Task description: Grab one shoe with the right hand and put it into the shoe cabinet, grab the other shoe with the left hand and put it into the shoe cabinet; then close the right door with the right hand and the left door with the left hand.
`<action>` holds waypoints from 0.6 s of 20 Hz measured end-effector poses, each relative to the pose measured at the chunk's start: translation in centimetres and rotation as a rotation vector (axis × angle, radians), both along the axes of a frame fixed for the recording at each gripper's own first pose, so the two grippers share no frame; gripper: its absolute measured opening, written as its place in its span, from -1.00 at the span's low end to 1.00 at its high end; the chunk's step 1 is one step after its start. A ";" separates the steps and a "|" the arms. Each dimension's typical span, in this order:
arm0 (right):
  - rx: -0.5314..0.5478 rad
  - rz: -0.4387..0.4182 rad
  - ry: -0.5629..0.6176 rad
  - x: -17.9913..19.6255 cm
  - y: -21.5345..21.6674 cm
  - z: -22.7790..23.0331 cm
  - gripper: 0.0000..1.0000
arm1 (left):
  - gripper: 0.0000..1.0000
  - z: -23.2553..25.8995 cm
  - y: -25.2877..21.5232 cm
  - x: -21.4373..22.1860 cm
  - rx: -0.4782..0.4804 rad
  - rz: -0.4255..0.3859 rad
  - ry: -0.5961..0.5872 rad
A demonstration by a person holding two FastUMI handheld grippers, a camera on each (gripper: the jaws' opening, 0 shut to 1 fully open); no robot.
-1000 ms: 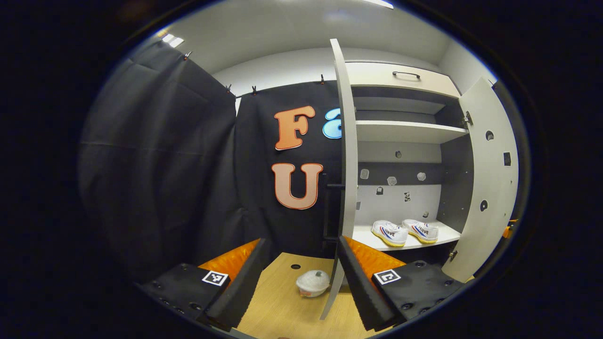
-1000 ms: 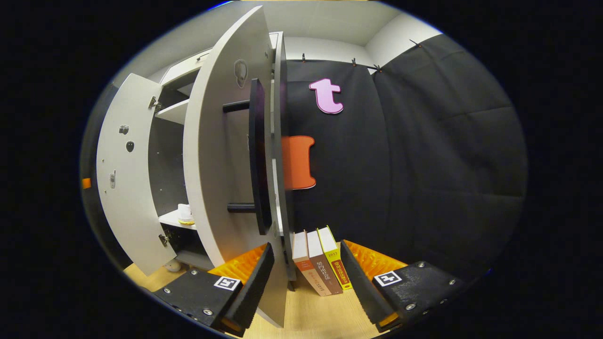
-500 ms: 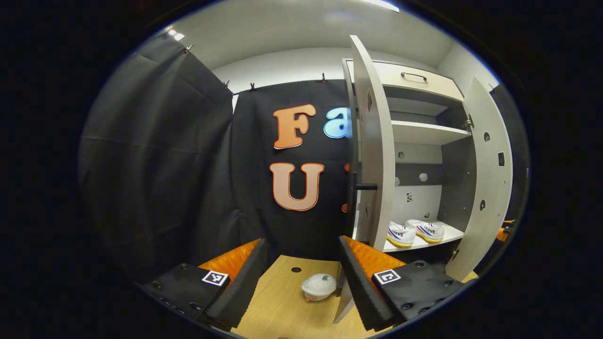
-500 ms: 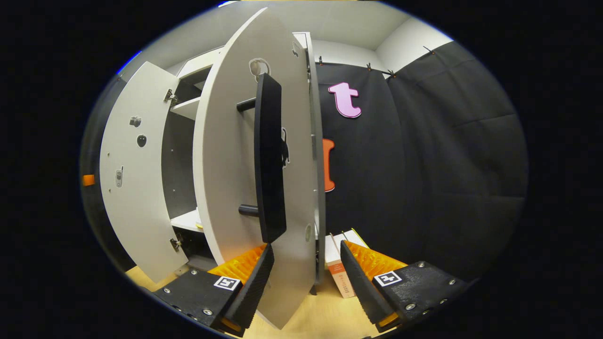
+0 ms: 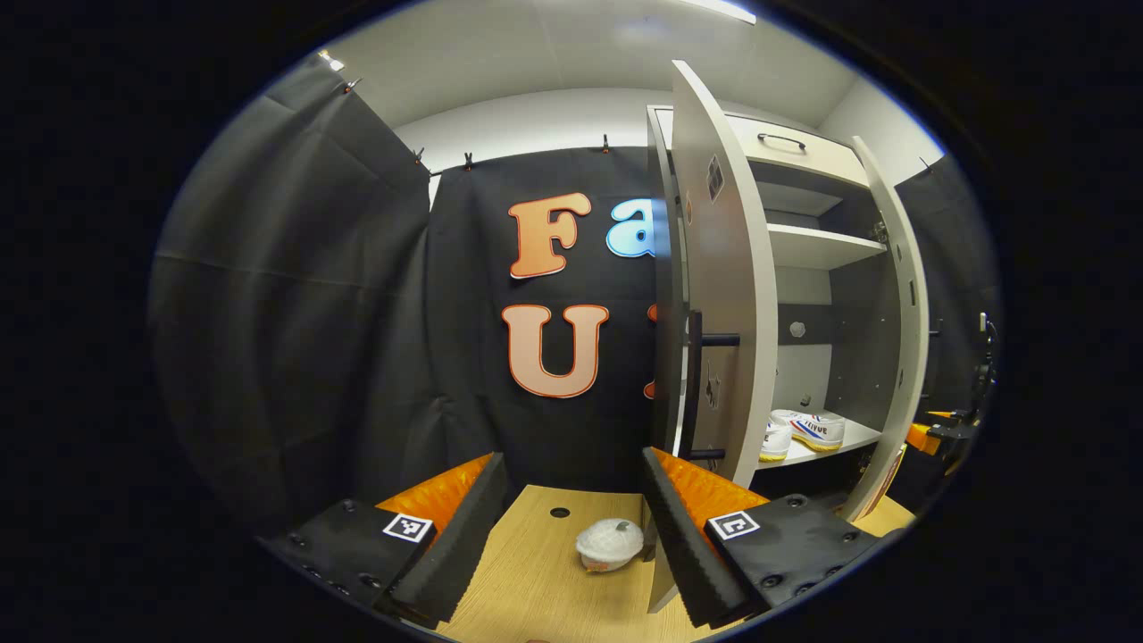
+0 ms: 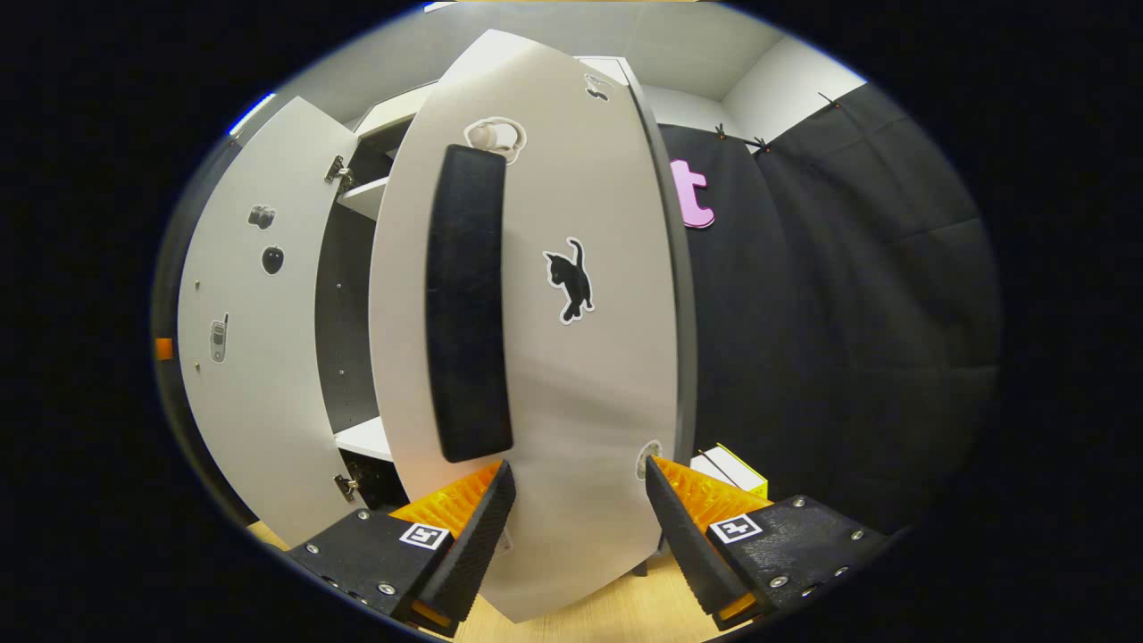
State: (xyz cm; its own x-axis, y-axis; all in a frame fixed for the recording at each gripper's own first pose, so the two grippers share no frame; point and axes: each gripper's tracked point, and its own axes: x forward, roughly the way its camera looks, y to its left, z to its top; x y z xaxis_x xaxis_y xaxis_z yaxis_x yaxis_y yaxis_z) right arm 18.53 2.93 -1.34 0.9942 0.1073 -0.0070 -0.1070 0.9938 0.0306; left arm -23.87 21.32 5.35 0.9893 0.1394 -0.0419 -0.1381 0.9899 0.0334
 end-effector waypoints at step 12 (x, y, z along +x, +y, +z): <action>-0.055 -0.028 0.007 4.2 2.5 0.4 0.80 | 0.93 -4.2 1.7 2.1 -0.044 -0.036 0.049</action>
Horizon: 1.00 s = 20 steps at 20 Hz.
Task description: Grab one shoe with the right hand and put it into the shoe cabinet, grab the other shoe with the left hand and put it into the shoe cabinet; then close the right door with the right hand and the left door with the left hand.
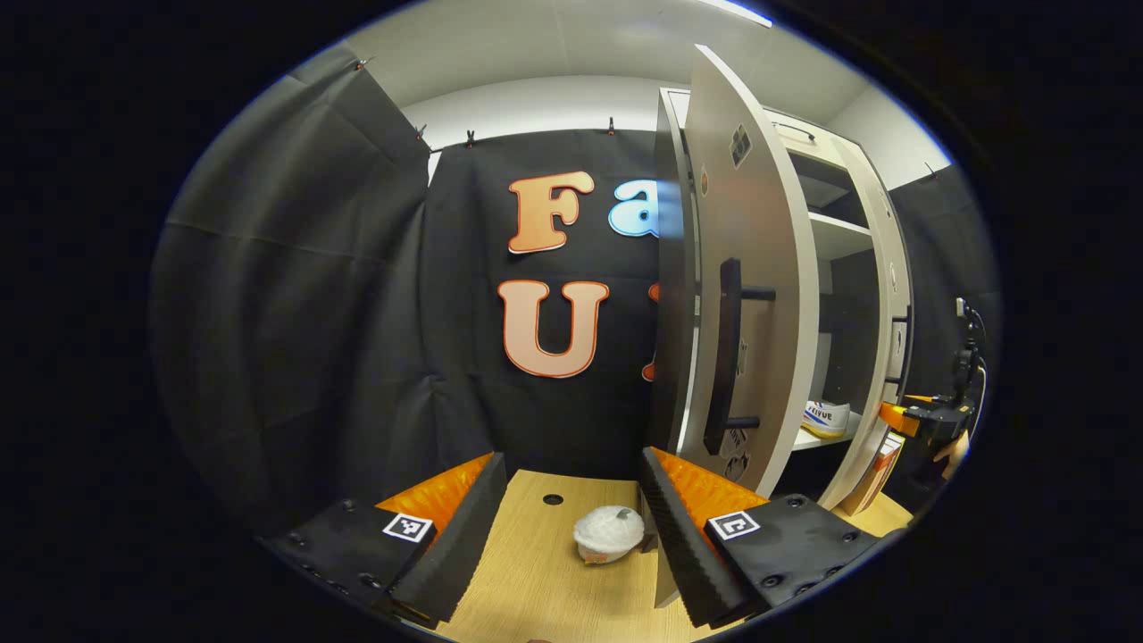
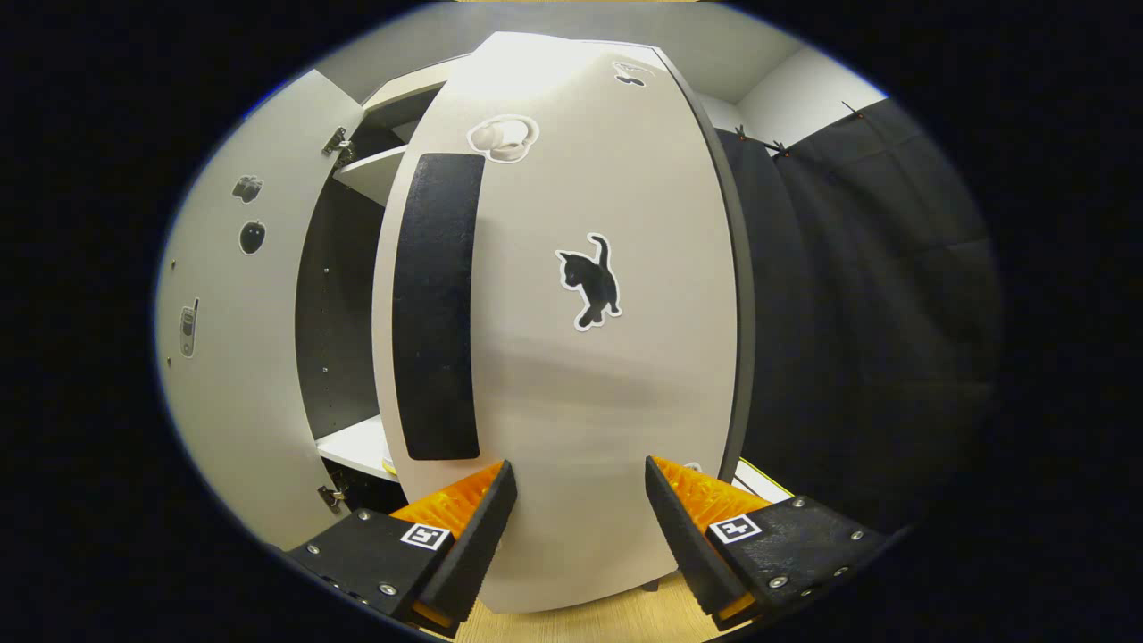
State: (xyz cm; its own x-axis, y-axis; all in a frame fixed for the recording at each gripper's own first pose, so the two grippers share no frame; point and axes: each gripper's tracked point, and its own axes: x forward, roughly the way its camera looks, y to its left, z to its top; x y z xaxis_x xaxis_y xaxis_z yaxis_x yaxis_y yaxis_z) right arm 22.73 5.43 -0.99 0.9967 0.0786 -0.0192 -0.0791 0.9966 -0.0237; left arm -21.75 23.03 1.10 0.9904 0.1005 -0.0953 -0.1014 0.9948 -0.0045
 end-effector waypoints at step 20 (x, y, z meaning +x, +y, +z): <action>-0.036 -0.066 0.024 1.0 1.2 0.6 0.80 | 0.94 -5.9 -5.3 4.7 -0.049 -0.157 0.084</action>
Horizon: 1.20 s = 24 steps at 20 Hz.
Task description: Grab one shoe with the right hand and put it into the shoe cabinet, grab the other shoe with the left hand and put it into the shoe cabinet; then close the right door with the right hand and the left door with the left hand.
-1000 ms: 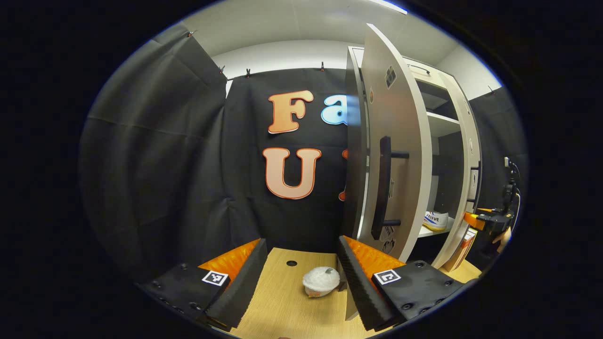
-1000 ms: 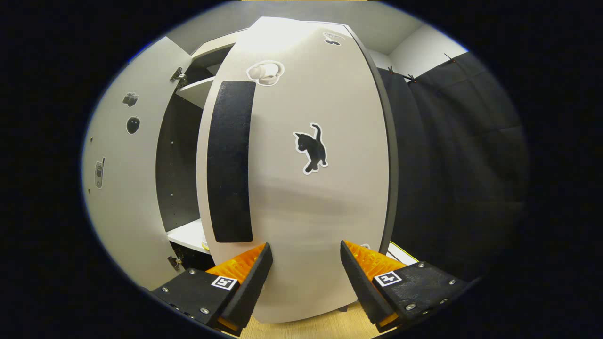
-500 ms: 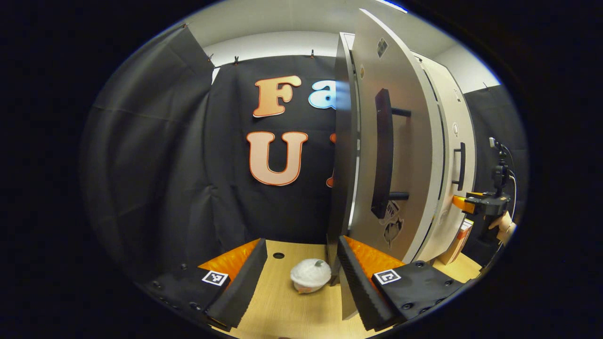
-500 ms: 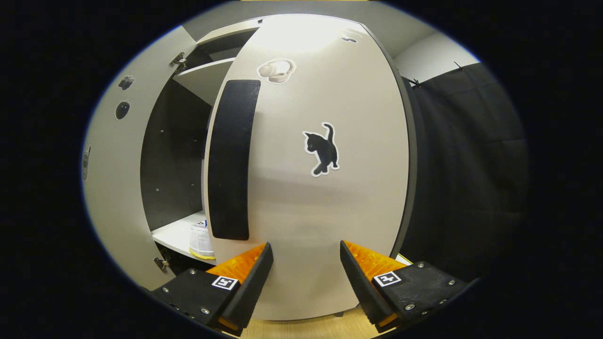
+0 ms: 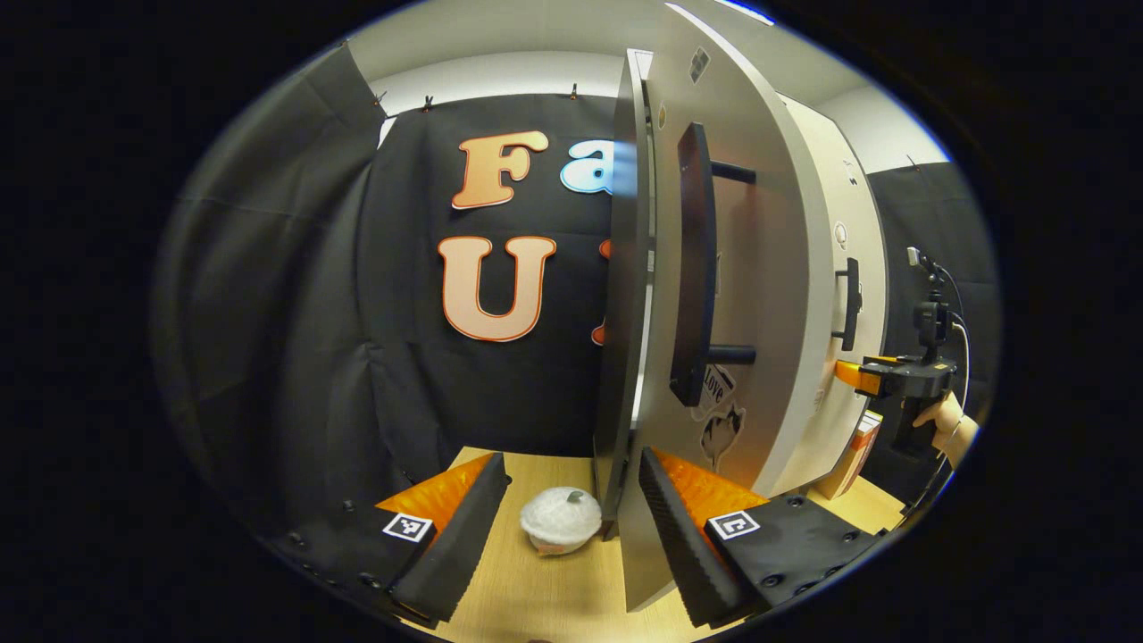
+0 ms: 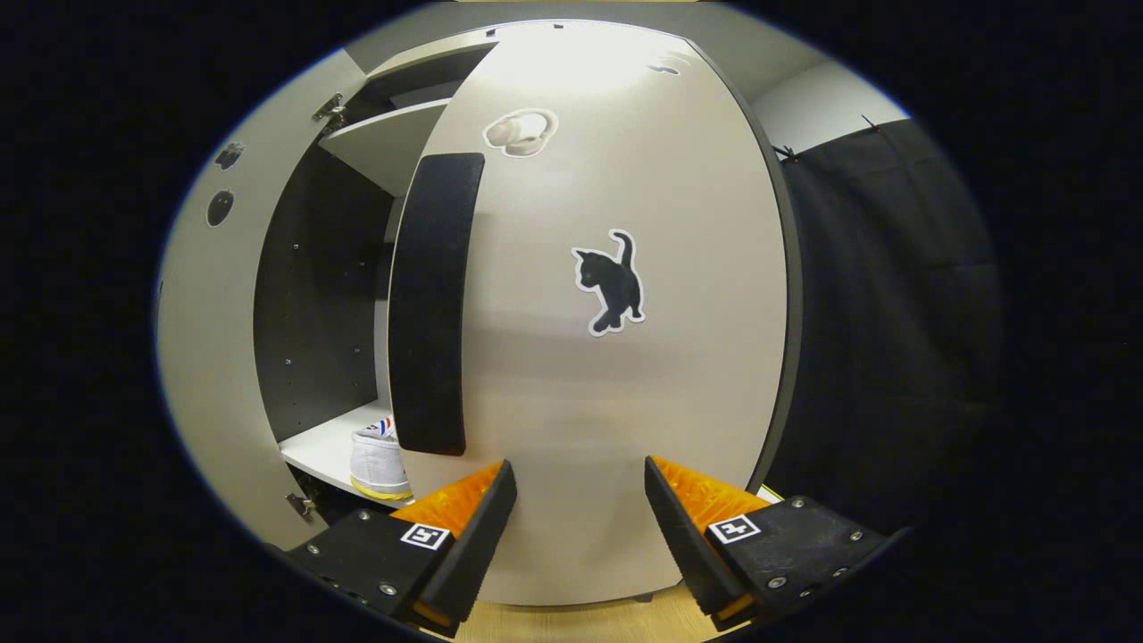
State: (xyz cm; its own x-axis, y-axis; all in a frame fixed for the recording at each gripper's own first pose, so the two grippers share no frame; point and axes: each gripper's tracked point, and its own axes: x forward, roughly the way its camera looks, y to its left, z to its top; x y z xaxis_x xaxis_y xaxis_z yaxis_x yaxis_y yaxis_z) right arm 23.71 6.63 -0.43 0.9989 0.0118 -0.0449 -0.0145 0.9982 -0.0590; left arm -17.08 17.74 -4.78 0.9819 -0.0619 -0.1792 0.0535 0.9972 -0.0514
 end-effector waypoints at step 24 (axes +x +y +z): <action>0.002 -0.002 -0.111 -15.5 -7.4 10.7 0.83 | 0.89 1.2 -5.0 -1.9 0.006 -0.080 -0.025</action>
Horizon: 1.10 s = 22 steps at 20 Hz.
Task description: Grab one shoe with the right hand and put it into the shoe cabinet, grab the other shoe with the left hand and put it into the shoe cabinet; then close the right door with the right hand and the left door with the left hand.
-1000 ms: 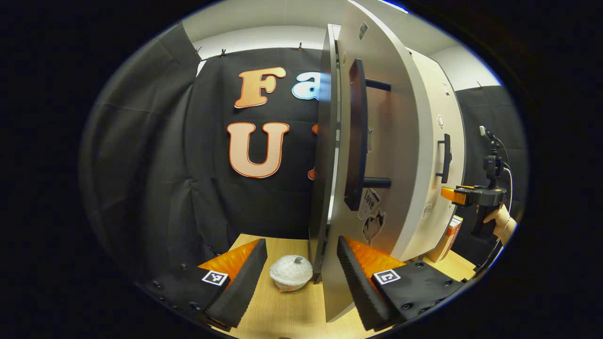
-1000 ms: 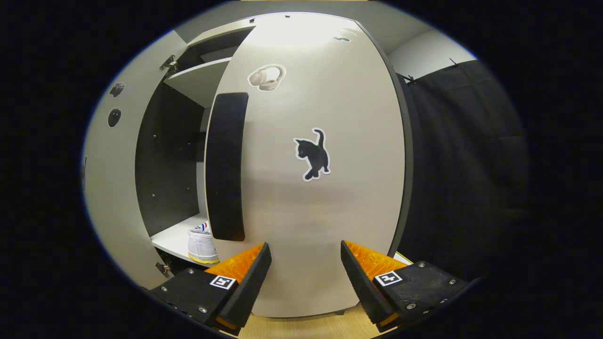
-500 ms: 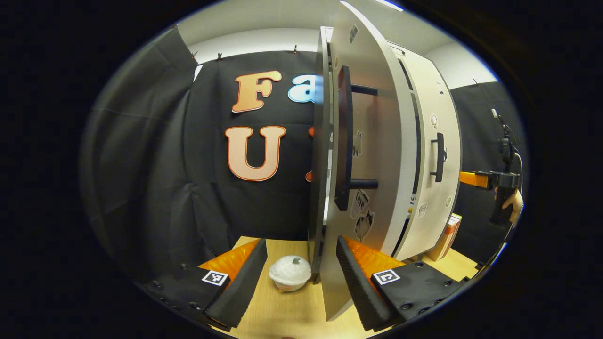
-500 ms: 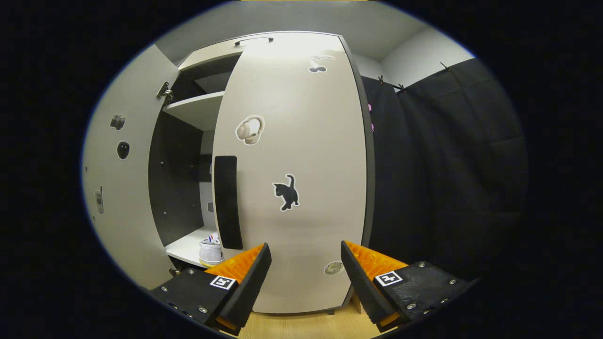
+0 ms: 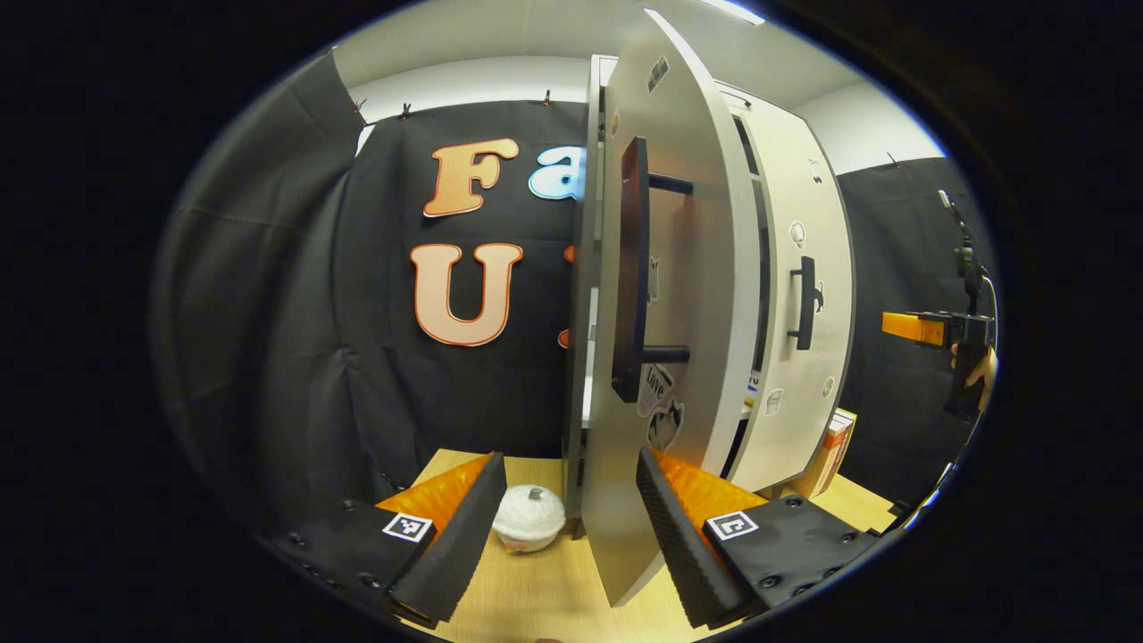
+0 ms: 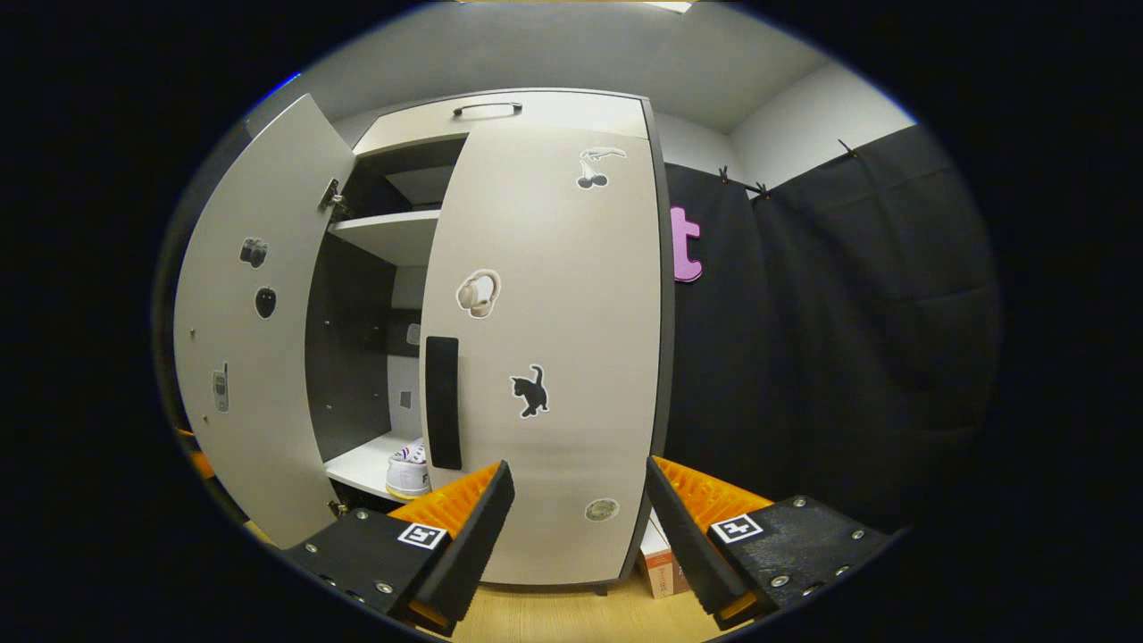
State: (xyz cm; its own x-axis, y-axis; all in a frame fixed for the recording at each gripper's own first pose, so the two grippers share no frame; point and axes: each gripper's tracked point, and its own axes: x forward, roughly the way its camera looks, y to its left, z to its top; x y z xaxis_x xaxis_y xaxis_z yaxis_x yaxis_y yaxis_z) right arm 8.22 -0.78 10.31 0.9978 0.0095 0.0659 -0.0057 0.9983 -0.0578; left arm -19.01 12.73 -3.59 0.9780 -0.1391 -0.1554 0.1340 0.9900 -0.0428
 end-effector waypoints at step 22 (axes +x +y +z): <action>-0.003 -0.030 -0.018 -4.9 -4.9 0.9 0.83 | 0.97 -1.7 -8.0 3.5 -0.009 -0.055 0.001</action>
